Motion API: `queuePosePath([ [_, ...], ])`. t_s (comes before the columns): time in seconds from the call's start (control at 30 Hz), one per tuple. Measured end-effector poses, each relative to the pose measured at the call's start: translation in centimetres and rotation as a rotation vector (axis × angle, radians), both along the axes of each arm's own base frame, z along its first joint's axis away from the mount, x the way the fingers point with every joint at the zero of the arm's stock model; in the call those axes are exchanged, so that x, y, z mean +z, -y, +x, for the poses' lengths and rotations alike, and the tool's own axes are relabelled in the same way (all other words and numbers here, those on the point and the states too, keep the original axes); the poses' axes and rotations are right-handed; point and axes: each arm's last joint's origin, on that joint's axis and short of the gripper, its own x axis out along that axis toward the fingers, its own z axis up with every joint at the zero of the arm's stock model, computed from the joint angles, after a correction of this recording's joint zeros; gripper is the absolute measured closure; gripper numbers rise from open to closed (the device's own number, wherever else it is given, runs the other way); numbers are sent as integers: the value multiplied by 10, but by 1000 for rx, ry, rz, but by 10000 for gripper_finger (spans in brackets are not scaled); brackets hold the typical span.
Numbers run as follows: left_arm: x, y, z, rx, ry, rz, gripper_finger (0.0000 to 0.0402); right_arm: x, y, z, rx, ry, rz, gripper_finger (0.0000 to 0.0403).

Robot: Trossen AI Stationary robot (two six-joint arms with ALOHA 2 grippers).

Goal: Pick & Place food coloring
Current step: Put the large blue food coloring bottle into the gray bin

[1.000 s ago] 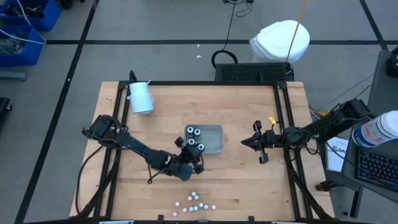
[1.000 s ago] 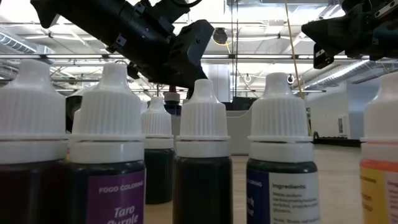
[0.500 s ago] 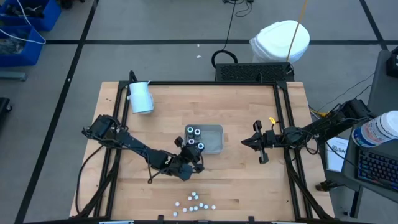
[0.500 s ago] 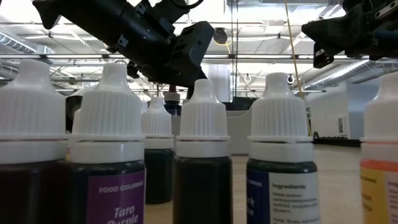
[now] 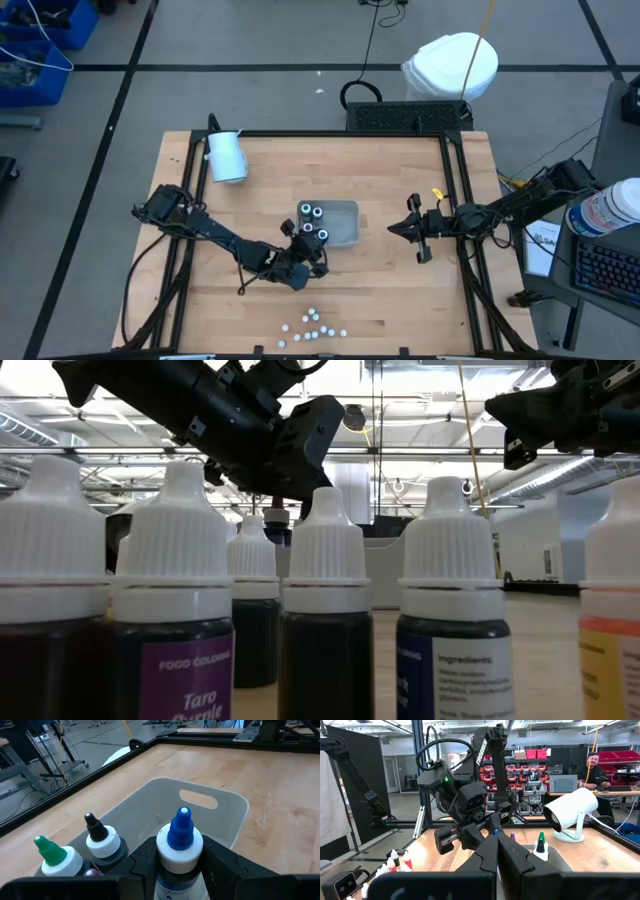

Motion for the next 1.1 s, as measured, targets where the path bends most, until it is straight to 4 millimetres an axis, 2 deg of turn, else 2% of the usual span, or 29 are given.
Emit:
queuePosePath([
  [0.37,-1,0,0,-29,-37,25,273,0,0,0,-1,0,-1,403],
  [0.63,-1,0,0,3,25,-50,273,0,0,0,-2,1,-2,403],
  [1.1,-2,-7,2,7,6,-76,273,0,0,0,-2,0,-2,403],
])
